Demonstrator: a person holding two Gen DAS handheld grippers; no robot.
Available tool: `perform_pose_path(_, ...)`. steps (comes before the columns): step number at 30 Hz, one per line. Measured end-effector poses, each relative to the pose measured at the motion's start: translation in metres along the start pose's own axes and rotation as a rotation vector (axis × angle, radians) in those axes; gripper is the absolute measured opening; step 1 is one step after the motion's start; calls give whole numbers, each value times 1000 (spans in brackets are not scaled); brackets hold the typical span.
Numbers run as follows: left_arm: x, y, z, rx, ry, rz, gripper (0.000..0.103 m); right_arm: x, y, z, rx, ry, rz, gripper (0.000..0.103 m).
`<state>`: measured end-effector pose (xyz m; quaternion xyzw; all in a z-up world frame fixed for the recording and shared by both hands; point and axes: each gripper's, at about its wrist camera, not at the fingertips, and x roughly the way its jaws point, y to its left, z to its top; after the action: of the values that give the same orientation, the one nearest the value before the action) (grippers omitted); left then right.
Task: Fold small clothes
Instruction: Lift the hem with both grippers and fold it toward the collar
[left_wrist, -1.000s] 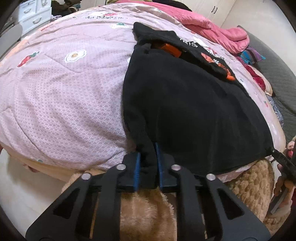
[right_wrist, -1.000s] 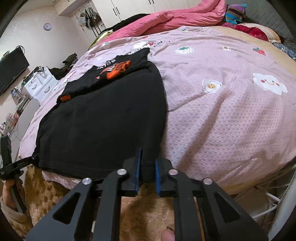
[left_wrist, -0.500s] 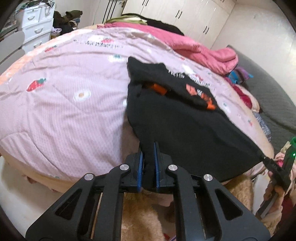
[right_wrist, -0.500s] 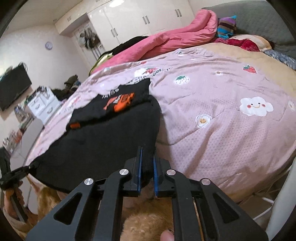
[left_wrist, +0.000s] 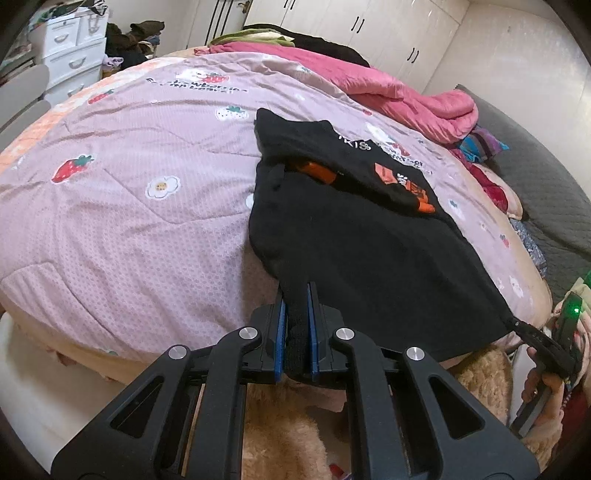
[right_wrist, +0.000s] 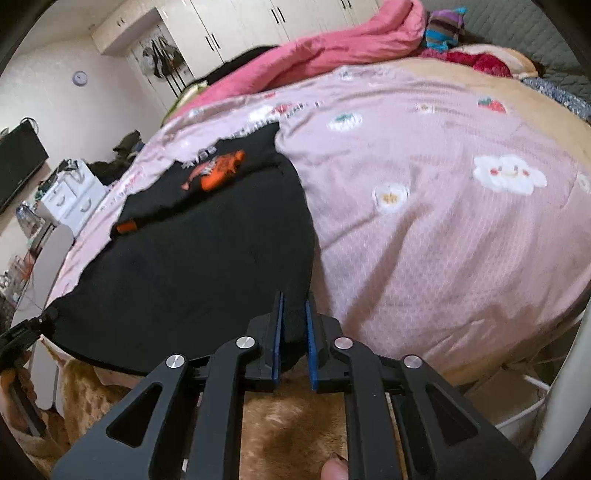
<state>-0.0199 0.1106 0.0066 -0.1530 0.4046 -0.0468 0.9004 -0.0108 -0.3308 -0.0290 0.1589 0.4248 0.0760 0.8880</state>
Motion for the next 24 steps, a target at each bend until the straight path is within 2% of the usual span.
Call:
perform_pose_path(2, 1, 0, -1, 0, 2, 3, 4, 7, -5, -2, 17, 22, -8, 26)
perform_pose_path(6, 1, 0, 1, -1, -9, 3, 4, 17, -8, -6, 18, 51, 48, 32)
perform_pose_path(7, 2, 0, 2, -3, -13, 2, 4, 17, -7, -6, 15, 49, 60, 29)
perform_pose_path(8, 3, 0, 3, -4, -15, 1, 4, 15, -6, -7, 7, 44, 71, 15)
perform_pose_path(9, 3, -1, 4, -3, -15, 0, 4, 12, -5, -6, 2, 33, 79, 11)
perform_pose_path(17, -5, -6, 24, 19, -64, -2, 4, -26, 4, 14, 17, -143, 176, 9)
perform_pose_path(24, -10, -1, 42, 12, -107, -9, 4, -45, 17, 40, -10, -235, 178, 9)
